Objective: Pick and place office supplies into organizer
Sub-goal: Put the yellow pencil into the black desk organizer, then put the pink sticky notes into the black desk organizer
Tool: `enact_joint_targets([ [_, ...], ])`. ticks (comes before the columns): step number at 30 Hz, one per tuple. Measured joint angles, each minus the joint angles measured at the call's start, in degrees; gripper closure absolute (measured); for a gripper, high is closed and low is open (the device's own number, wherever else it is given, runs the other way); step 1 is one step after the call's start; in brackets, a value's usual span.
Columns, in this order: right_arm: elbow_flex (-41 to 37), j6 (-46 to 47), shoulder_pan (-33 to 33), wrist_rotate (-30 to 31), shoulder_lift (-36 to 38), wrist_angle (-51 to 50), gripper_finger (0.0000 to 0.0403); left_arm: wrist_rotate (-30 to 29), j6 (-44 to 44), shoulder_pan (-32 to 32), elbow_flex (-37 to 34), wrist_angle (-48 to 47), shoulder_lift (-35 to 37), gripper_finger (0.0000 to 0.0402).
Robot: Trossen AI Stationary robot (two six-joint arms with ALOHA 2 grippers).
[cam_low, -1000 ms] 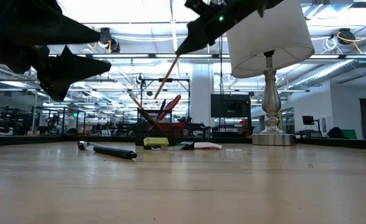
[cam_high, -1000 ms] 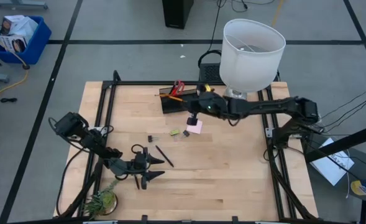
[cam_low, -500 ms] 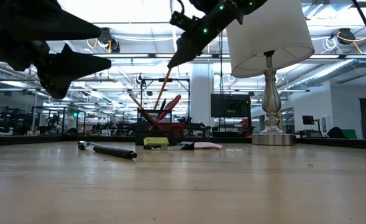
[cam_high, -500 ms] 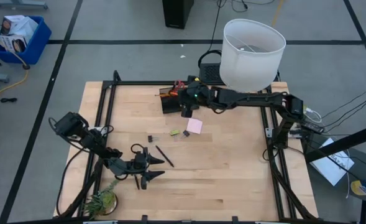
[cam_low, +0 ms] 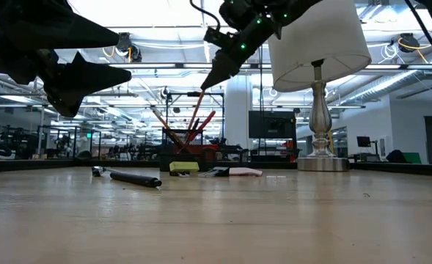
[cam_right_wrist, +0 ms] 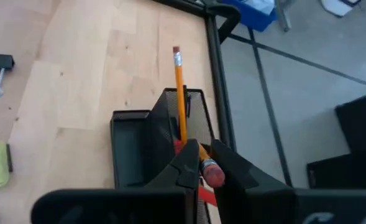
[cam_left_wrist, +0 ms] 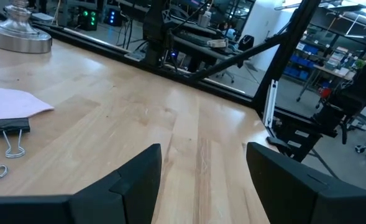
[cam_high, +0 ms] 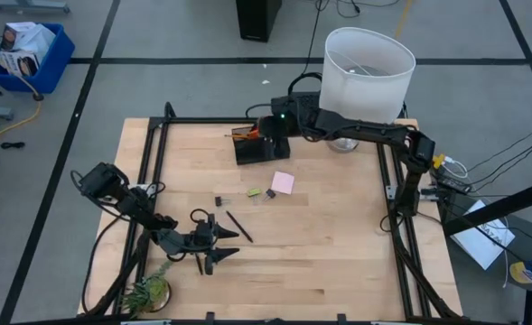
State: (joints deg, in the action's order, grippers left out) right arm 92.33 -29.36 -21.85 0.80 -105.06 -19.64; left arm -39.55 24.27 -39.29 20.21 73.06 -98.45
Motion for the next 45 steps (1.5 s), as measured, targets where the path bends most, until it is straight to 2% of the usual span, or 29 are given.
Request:
enact_joint_targets([
  [4, 0.00, -1.18, -1.66, -6.83, -0.07, -1.78, 0.0387, -0.01, -0.38, 0.00, 0.00, -0.02, 0.00, 0.0158],
  [6, 0.17, -2.03, -1.95, -8.15, -1.41, -1.34, 0.0387, -0.03, -0.46, 0.07, 0.00, -0.02, 0.00, 0.0158],
  [16, 0.02, -6.71, -2.46, -8.79, -6.71, 0.28, 0.0386, -0.01, -0.35, 0.70, 0.00, -0.96, 0.00, 0.0158],
  [23, -0.04, -7.31, -2.46, -10.10, -6.62, 4.61, 0.0380, 0.03, 0.14, 1.03, 0.00, -1.45, 0.00, 0.0158],
  [28, 0.02, -7.62, -2.08, -9.14, -5.89, 8.29, 0.0336, 0.42, 1.25, 1.03, 0.00, -2.39, 0.00, 0.0158],
  [36, -0.06, -6.71, -1.49, -8.08, -6.05, 8.01, 0.0252, 0.52, 1.66, 1.03, 0.00, -2.73, 0.00, 0.0158],
  [40, -0.07, -5.39, -0.05, -6.93, -5.44, 7.78, 0.0235, 0.52, 1.73, 1.03, 0.00, -2.95, 0.00, 0.0158],
  [45, -0.04, -1.83, 4.33, -7.07, -3.05, 2.09, 0.0236, 0.72, 2.91, 1.03, 0.02, -3.77, 0.00, 0.0158],
])
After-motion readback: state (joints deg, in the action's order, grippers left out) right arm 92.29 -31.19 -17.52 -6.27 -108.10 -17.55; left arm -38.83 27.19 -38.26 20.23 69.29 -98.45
